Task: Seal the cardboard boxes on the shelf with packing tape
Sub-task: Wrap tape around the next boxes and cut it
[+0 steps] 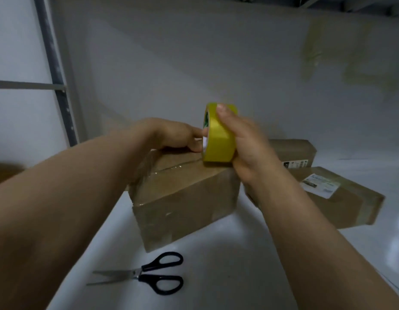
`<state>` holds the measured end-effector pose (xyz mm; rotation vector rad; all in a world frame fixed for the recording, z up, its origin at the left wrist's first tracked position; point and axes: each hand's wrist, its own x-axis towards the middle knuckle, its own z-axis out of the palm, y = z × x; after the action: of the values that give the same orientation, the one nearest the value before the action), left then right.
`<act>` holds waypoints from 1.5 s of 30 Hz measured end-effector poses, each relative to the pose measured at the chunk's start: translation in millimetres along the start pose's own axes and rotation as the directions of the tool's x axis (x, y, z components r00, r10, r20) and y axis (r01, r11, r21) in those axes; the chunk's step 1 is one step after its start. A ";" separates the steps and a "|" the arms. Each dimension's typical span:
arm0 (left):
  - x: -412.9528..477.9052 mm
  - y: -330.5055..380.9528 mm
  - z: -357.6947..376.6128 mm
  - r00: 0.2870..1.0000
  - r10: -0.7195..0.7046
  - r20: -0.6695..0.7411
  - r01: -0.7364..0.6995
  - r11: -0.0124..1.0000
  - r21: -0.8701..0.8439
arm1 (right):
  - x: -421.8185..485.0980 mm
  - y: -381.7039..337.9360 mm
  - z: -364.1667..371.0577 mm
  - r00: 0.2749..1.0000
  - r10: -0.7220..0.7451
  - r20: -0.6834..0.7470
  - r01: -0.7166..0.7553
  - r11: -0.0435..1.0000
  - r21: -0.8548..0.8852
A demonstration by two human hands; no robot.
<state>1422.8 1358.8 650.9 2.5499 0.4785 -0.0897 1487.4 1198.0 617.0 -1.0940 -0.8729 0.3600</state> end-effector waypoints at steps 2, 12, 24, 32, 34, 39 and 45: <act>2.1 -4.0 7.6 0.989 -0.020 -0.149 0.050 0.978 0.201 | 15.5 24.9 -0.8 0.991 0.094 -0.096 -0.097 0.995 -0.026; 5.8 -9.2 47.6 0.978 -0.084 -0.191 0.121 0.974 0.190 | 44.8 26.1 -14.5 0.974 0.173 -0.148 -0.188 0.978 -0.090; 14.2 -9.6 48.8 0.976 -0.118 -0.184 0.166 0.947 0.275 | -24.7 10.3 -53.7 0.944 0.140 -0.300 -0.172 0.981 -0.084; 11.6 -4.6 50.4 0.983 -0.110 -0.148 0.153 0.936 0.318 | -74.2 48.7 -67.2 0.924 0.259 -0.280 -0.306 0.942 -0.140; 11.7 -3.5 50.4 0.983 -0.117 -0.140 0.157 0.932 0.326 | -80.4 66.1 -69.3 0.911 0.295 -0.287 -0.344 0.929 -0.138; 9.7 -0.7 51.4 0.991 -0.065 -0.120 0.106 0.922 0.374 | -86.1 94.3 -68.8 0.872 0.409 -0.270 -0.470 0.855 -0.220; 5.2 8.6 31.9 0.993 -0.022 -0.114 0.060 0.936 0.346 | -78.4 78.5 -56.1 0.950 0.291 -0.113 -0.306 0.940 -0.148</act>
<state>1431.7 1337.0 627.2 2.9051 0.6040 -0.0555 1493.1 1147.4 503.6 -1.3916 -0.6640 0.4933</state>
